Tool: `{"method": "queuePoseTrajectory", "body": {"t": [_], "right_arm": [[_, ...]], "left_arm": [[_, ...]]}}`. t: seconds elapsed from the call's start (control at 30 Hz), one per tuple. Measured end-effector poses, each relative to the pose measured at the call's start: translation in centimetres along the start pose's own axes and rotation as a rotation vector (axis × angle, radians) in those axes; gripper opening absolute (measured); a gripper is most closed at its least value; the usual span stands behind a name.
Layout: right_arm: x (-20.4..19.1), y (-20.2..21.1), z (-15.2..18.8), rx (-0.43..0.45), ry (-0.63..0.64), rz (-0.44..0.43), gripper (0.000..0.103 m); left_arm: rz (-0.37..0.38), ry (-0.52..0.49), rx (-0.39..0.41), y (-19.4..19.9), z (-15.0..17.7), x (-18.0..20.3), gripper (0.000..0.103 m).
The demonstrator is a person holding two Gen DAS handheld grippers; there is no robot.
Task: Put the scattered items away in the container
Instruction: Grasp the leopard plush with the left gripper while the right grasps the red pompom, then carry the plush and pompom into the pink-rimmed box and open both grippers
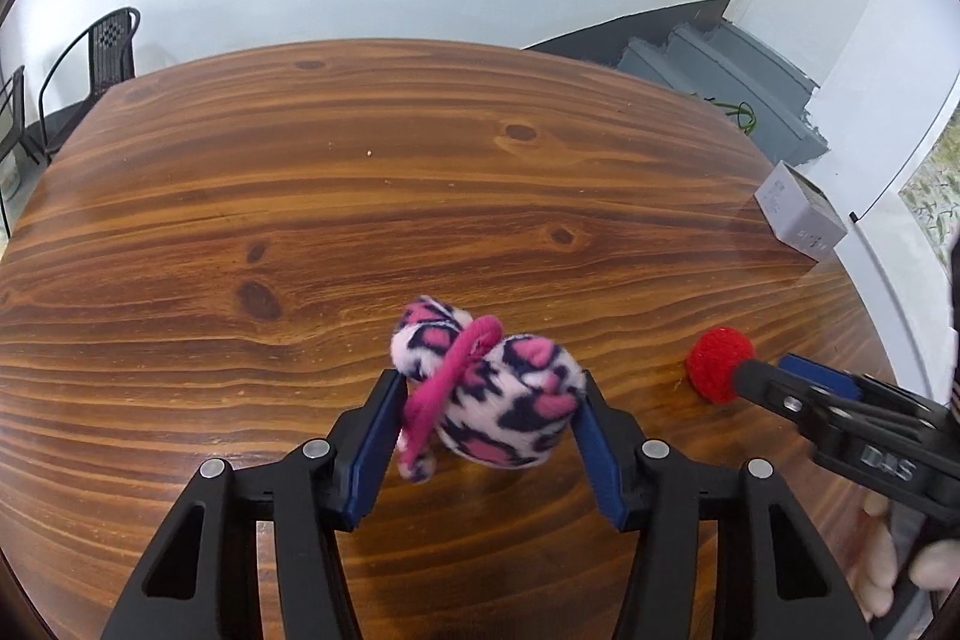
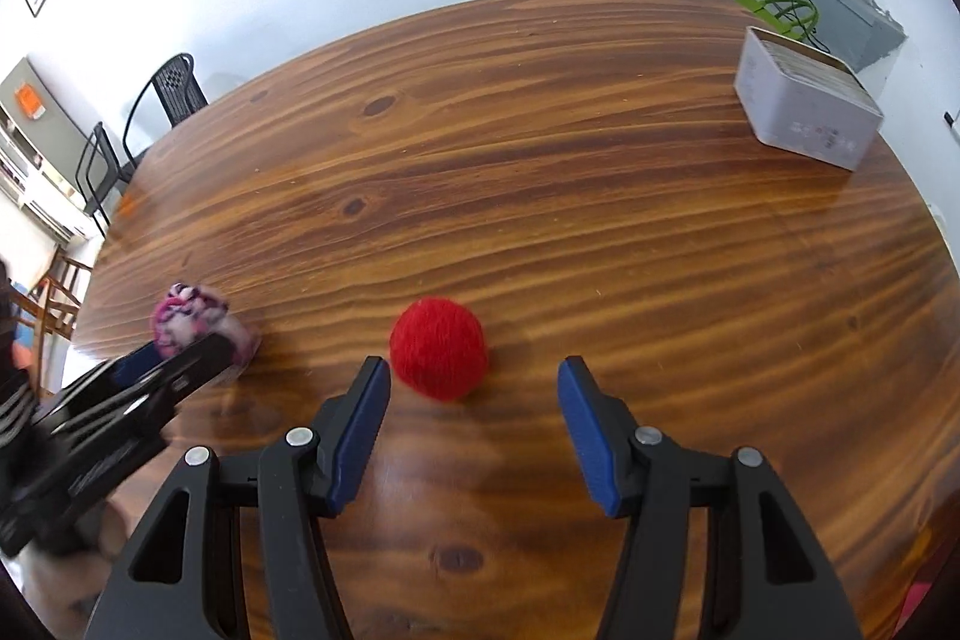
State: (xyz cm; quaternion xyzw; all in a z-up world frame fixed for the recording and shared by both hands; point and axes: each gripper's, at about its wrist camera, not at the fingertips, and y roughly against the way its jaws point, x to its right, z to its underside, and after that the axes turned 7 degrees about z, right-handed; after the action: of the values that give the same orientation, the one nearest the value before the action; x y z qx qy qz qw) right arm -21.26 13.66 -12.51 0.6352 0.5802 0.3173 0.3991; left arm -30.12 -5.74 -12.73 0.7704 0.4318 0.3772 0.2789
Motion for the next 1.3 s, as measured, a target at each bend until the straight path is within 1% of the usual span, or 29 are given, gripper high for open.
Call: {"method": "queuePoseTrajectory", "body": {"t": [0.03, 0.07, 0.1, 0.13, 0.17, 0.23, 0.27, 0.3, 0.4, 0.43, 0.47, 0.5, 0.57, 0.6, 0.77, 0.83, 0.93, 0.97, 1.0, 1.03, 1.1, 1.2, 1.3], "right_arm": [[-0.2, -0.4, -0.2, -0.003, 0.007, 0.001, 0.062], [-0.4, -0.8, -0.4, -0.007, 0.015, 0.002, 0.062], [-0.6, -1.2, -0.5, -0.01, 0.021, 0.007, 0.059], [-0.9, -1.6, -0.7, -0.018, 0.032, 0.018, 0.048], [-1.2, -1.9, -0.6, -0.026, 0.047, 0.024, 0.042], [-1.6, -1.9, -0.5, -0.026, 0.067, 0.041, 0.037], [-1.8, -1.6, -0.3, -0.022, 0.08, 0.04, 0.036], [-1.9, -1.3, -0.1, -0.017, 0.087, 0.031, 0.036], [-2.0, 0.4, 0.8, 0.017, 0.111, 0.03, 0.036], [-2.0, 0.9, 1.1, 0.023, 0.116, 0.029, 0.036], [-1.8, 1.3, 1.3, 0.027, 0.118, 0.025, 0.036], [-1.6, 1.8, 1.5, 0.031, 0.116, 0.021, 0.036], [-1.3, 2.3, 1.9, 0.034, 0.111, 0.015, 0.036], [-1.1, 2.7, 2.1, 0.035, 0.107, 0.012, 0.036], [0.1, 4.0, 3.1, 0.037, 0.086, 0.005, 0.036], [0.4, 4.4, 3.4, 0.039, 0.079, 0.002, 0.036], [0.8, 5.4, 4.1, 0.047, 0.071, -0.003, 0.036], [1.0, 5.9, 4.3, 0.051, 0.069, -0.006, 0.036], [1.1, 6.2, 4.5, 0.054, 0.068, -0.008, 0.036], [1.2, 6.5, 4.7, 0.056, 0.067, -0.01, 0.036], [1.5, 7.2, 5.2, 0.062, 0.062, -0.017, 0.036], [2.1, 8.4, 6.0, 0.069, 0.043, -0.033, 0.036], [2.9, 9.6, 7.0, 0.074, 0.034, -0.044, 0.036]], "left_arm": [[0.003, -0.003, 0.002, 0.3, 0.1, 0.1, 0.051], [0.003, -0.004, 0.003, 0.5, 0.1, 0.2, 0.05], [0.01, -0.004, 0.008, 0.9, 0.2, 0.2, 0.05], [0.011, -0.005, 0.011, 1.2, 0.3, 0.2, 0.05], [0.01, -0.007, 0.014, 1.5, 0.4, 0.2, 0.05], [0.008, -0.007, 0.016, 2.0, 0.6, 0.2, 0.048], [0.006, -0.007, 0.013, 2.0, 0.7, 0.1, 0.04], [0.002, -0.006, 0.006, 2.1, 0.9, 0.1, 0.038], [-0.013, 0.004, -0.001, 2.2, 1.6, -0.3, 0.038], [-0.017, 0.014, 0.009, 2.3, 1.8, -0.5, 0.04], [-0.016, 0.022, 0.013, 2.2, 2.0, -0.6, 0.05], [-0.013, 0.03, 0.015, 2.2, 2.1, -0.7, 0.065], [-0.02, 0.038, 0.033, 2.2, 2.2, -0.7, 0.083], [-0.025, 0.026, 0.042, 2.1, 2.2, -0.5, 0.084], [-0.068, -0.031, 0.008, 0.6, 1.9, 0.1, 0.084], [-0.087, -0.036, -0.005, -0.2, 1.7, -0.2, 0.084], [-0.09, -0.022, -0.029, -1.4, 1.7, -0.9, 0.084], [-0.08, -0.007, -0.04, -1.7, 1.8, -1.3, 0.08], [-0.089, -0.007, -0.027, -1.6, 1.9, -1.4, 0.066], [-0.091, -0.008, -0.032, -1.5, 1.9, -1.3, 0.063], [-0.069, 0.011, -0.049, -1.2, 1.9, -1.2, 0.063], [-0.069, -0.017, -0.039, -0.2, 2.2, -0.1, 0.063], [-0.044, -0.035, -0.026, 1.3, 2.6, 1.7, 0.063]]}}
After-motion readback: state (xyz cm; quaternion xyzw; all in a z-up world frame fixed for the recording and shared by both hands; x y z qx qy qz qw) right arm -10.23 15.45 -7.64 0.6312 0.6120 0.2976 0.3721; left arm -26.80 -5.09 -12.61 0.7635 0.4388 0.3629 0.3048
